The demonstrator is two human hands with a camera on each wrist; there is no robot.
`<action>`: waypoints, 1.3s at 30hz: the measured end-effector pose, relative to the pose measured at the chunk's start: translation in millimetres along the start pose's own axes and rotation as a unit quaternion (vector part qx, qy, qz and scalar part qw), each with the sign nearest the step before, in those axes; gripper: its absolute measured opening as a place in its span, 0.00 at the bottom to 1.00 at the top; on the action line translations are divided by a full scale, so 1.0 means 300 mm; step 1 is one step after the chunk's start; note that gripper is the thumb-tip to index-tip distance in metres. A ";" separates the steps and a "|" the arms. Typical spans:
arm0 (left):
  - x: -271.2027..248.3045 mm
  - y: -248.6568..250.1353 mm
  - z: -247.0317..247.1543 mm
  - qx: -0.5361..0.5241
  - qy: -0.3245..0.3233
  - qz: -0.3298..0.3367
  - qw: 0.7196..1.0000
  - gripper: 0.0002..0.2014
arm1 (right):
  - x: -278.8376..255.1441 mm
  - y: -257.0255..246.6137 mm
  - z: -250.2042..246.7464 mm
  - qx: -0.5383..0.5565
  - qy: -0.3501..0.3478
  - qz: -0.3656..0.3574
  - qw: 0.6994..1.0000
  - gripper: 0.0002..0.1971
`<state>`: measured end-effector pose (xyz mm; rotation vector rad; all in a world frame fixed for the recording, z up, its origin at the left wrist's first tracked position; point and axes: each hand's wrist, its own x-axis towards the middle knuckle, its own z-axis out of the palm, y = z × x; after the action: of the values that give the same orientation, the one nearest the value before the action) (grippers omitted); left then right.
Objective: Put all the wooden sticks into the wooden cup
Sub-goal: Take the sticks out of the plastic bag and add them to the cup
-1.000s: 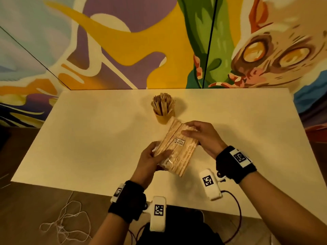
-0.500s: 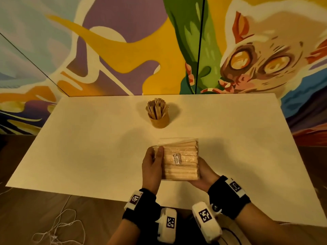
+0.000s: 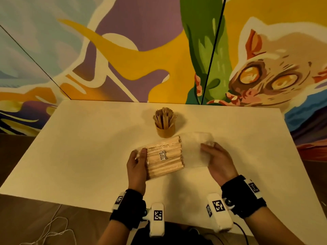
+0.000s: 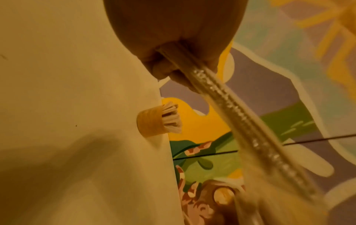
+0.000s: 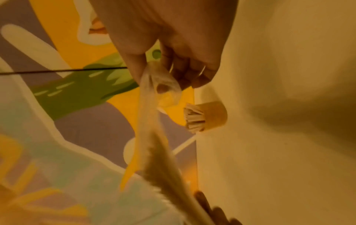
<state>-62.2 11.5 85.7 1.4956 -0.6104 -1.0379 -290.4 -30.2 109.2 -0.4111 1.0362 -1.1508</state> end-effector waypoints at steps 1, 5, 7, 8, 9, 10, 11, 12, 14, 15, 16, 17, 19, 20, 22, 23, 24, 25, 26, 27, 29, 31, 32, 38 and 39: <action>0.017 0.004 -0.013 -0.003 0.004 0.002 1.000 0.12 | 0.006 -0.024 -0.002 0.007 0.011 -0.017 1.000 0.27; 0.070 0.025 -0.060 -0.002 0.012 0.022 1.000 0.13 | 0.023 -0.073 0.017 -0.010 0.017 -0.064 0.998 0.17; 0.095 0.031 -0.081 0.004 0.016 0.027 0.999 0.12 | 0.032 -0.071 0.032 -0.065 0.040 -0.071 0.995 0.10; 0.105 0.035 -0.092 0.006 0.018 0.031 0.999 0.11 | 0.038 -0.071 0.037 -0.092 0.055 -0.077 0.991 0.08; 0.116 0.038 -0.102 0.005 0.019 0.034 0.999 0.08 | 0.044 -0.073 0.041 -0.111 0.066 -0.084 0.988 0.08; 0.124 0.042 -0.113 0.007 0.021 0.041 0.999 0.07 | 0.047 -0.075 0.041 -0.122 0.071 -0.091 0.986 0.09; 0.131 0.047 -0.123 0.012 0.021 0.051 0.998 0.06 | 0.049 -0.077 0.040 -0.128 0.070 -0.098 0.984 0.11; 0.139 0.052 -0.132 0.017 0.019 0.062 0.998 0.06 | 0.050 -0.079 0.039 -0.130 0.068 -0.106 0.984 0.12; 0.151 0.058 -0.145 0.018 0.015 0.073 0.997 0.04 | 0.049 -0.080 0.041 -0.141 0.062 -0.123 0.980 0.15; 0.156 0.059 -0.153 0.017 0.014 0.074 0.997 0.04 | 0.048 -0.078 0.043 -0.152 0.061 -0.127 0.978 0.15; 0.160 0.061 -0.158 0.016 0.013 0.075 0.997 0.03 | 0.045 -0.076 0.049 -0.157 0.062 -0.121 0.978 0.13; 0.163 0.063 -0.163 0.013 0.012 0.074 0.997 0.03 | 0.045 -0.074 0.052 -0.154 0.062 -0.105 0.981 0.09; 0.169 0.068 -0.168 0.006 0.013 0.064 0.998 0.03 | 0.043 -0.074 0.054 -0.117 0.057 -0.048 0.990 0.07; 0.171 0.071 -0.171 0.004 0.014 0.058 0.998 0.04 | 0.039 -0.077 0.053 -0.103 0.053 -0.019 0.993 0.11; 0.174 0.077 -0.175 0.007 0.012 0.051 0.999 0.05 | 0.030 -0.085 0.055 -0.106 0.036 -0.012 0.994 0.12; 0.176 0.078 -0.179 0.013 0.008 0.050 0.999 0.05 | 0.028 -0.086 0.052 -0.136 0.020 -0.030 0.990 0.09; 0.177 0.078 -0.185 0.020 0.004 0.048 0.999 0.05 | 0.026 -0.087 0.048 -0.173 0.003 -0.044 0.984 0.07; 0.178 0.079 -0.188 0.023 0.001 0.046 0.999 0.05 | 0.025 -0.090 0.044 -0.208 -0.009 -0.059 0.976 0.10; 0.179 0.078 -0.192 0.026 -0.001 0.043 0.999 0.06 | 0.025 -0.096 0.042 -0.223 -0.023 -0.069 0.972 0.14; 0.178 0.079 -0.196 0.027 -0.001 0.042 0.999 0.07 | 0.031 -0.101 0.041 -0.214 -0.040 -0.074 0.973 0.15; 0.170 0.085 -0.199 0.032 -0.005 0.045 0.998 0.08 | 0.036 -0.113 0.050 -0.177 -0.065 -0.067 0.980 0.13; 0.163 0.090 -0.198 0.032 -0.009 0.047 0.998 0.08 | 0.040 -0.115 0.057 -0.162 -0.085 -0.039 0.982 0.18; 0.164 0.094 -0.199 0.033 -0.010 0.049 0.998 0.08 | 0.038 -0.113 0.067 -0.177 -0.091 -0.019 0.980 0.23; 0.171 0.103 -0.216 0.037 -0.016 0.048 0.998 0.07 | 0.016 -0.070 0.115 -0.223 -0.093 0.125 0.962 0.21; 0.170 0.102 -0.218 0.039 -0.018 0.050 0.998 0.06 | 0.012 -0.062 0.117 -0.236 -0.104 0.127 0.958 0.18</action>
<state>23.8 -4.9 98.2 1.5006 -0.7514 -0.9743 -271.0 -48.7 138.7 -0.7354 1.1367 -0.6086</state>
